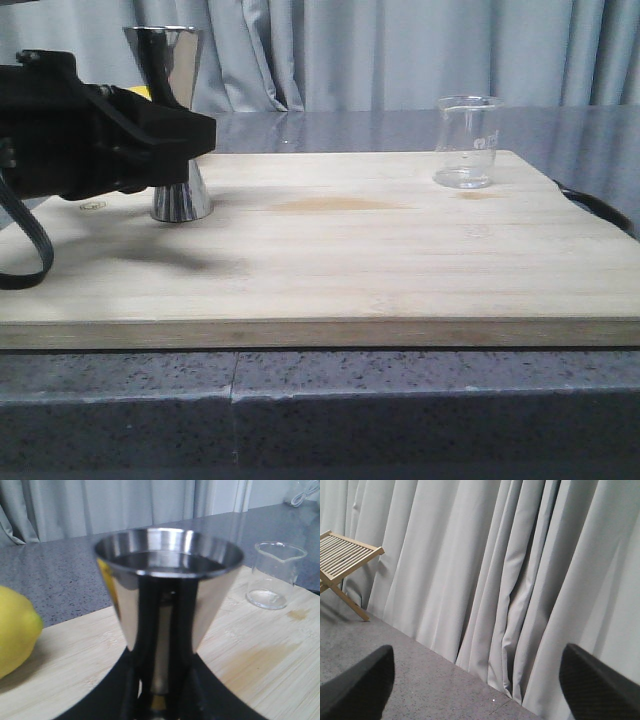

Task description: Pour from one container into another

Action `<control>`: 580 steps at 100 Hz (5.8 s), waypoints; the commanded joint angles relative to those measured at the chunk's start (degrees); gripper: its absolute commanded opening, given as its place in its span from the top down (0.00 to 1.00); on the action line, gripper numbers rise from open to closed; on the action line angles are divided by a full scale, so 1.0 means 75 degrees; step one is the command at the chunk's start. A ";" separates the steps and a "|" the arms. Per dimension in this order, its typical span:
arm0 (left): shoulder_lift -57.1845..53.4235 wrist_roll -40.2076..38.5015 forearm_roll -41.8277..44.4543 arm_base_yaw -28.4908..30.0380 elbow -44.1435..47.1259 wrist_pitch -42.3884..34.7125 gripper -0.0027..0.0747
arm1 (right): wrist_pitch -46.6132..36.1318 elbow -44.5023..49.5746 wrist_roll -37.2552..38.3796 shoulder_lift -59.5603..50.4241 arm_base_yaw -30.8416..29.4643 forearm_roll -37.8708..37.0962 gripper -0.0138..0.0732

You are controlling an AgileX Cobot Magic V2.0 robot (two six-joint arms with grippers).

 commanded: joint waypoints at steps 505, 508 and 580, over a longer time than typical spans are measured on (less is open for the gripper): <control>-1.1140 -0.0590 0.1687 -0.0015 0.1830 0.7119 0.98 | 0.5616 0.3572 -0.0097 -0.8814 -0.1150 0.0130 0.93; -1.1116 -0.0590 0.1727 -0.0015 0.1830 0.7077 0.98 | 0.5631 0.3572 -0.0097 -0.8814 -0.1150 0.0130 0.93; -1.1088 -0.0590 0.1878 -0.0015 0.1830 0.6861 0.98 | 0.5612 0.3572 -0.0097 -0.8814 -0.1150 0.0130 0.93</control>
